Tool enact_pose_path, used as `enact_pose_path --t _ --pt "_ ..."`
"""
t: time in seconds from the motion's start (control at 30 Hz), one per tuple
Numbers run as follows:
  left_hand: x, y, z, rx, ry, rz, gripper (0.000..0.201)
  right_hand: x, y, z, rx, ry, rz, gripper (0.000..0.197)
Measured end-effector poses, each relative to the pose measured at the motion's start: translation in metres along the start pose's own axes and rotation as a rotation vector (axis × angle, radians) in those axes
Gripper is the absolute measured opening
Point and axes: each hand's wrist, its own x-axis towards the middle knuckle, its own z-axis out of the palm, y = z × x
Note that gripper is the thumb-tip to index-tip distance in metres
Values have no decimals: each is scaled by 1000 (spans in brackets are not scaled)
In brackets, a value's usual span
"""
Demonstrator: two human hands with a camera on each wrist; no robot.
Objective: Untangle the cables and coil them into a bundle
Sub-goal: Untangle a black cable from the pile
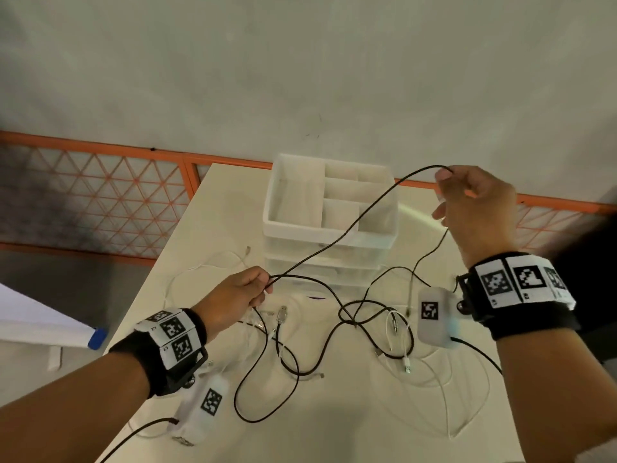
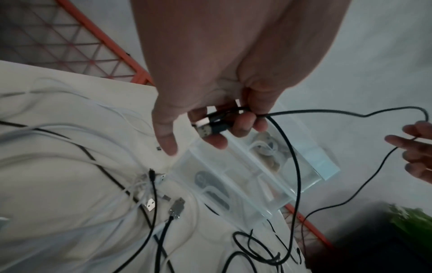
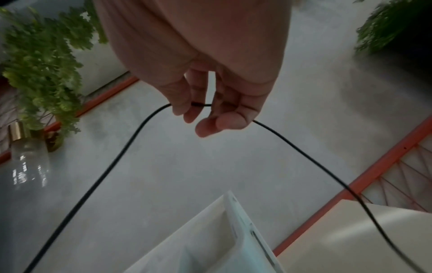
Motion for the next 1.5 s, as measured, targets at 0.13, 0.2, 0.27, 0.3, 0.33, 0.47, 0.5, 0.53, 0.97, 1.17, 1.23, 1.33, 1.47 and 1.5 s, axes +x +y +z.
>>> enact_pose_path --t 0.13,0.2,0.27,0.3,0.33,0.47,0.5,0.53,0.97,1.17,1.23,1.33,1.47,1.5 --pt "-2 -2 -3 -120 35 -60 28 -4 23 0 65 -67 62 15" --pt "-2 2 -3 -152 57 -70 28 -9 48 2 33 -171 136 10" --pt "-1 8 -3 -134 96 -55 30 -21 78 4 -110 -333 229 18" --pt "-1 11 -3 -103 128 -36 31 -29 93 5 -206 -397 257 35" --pt "-1 14 -4 -71 168 -19 32 -38 105 7 -300 -430 267 49" --pt "-2 29 -6 -128 318 -22 32 -78 140 17 -586 -451 282 43" --pt "-4 34 -6 -162 319 -22 31 -86 148 21 -653 -538 286 38" --pt "-5 39 -5 -195 303 -15 29 -95 155 26 -699 -641 282 39" --pt "-16 55 2 -458 291 -36 24 -103 86 76 -422 -676 -230 12" --pt "-17 54 -2 -455 333 -81 24 -69 -12 36 51 -369 -199 8" --pt "-17 59 1 -505 360 -53 24 -73 -15 30 58 -473 -209 8" --pt "-19 78 4 -586 322 70 20 -82 -21 28 87 -592 -309 10" --pt "-17 101 19 -552 97 171 22 -85 -44 37 128 -542 -437 11" --pt "-16 101 23 -523 65 169 22 -82 -51 37 157 -475 -418 10"
